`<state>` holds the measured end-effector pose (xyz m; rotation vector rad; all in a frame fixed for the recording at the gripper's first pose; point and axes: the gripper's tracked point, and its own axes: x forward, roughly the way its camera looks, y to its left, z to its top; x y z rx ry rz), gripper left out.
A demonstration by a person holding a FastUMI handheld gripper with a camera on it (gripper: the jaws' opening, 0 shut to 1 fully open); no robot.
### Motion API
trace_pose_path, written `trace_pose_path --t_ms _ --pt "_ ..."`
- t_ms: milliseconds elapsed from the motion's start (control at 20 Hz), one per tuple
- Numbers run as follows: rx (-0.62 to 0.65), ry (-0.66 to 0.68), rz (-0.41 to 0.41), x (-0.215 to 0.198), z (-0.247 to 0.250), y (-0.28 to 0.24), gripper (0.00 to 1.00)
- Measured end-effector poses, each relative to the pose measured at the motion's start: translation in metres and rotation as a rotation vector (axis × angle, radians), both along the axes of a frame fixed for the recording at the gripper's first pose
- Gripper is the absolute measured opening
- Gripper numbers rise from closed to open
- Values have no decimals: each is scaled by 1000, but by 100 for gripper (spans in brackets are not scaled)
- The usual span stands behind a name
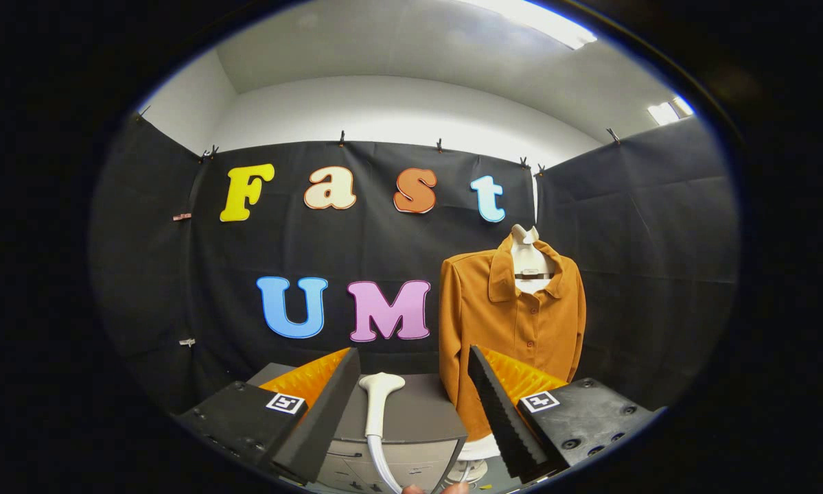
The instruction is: Iron the clothes twice with a garment steamer, once on the left side and once on the right side.
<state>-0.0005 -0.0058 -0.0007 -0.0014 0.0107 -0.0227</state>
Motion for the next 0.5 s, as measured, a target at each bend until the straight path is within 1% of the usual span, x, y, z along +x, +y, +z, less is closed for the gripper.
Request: trace_pose_path --t_ms 250,500 --pt "19 22 2 1 -8 1 98" --pt "53 126 46 12 -40 18 98"
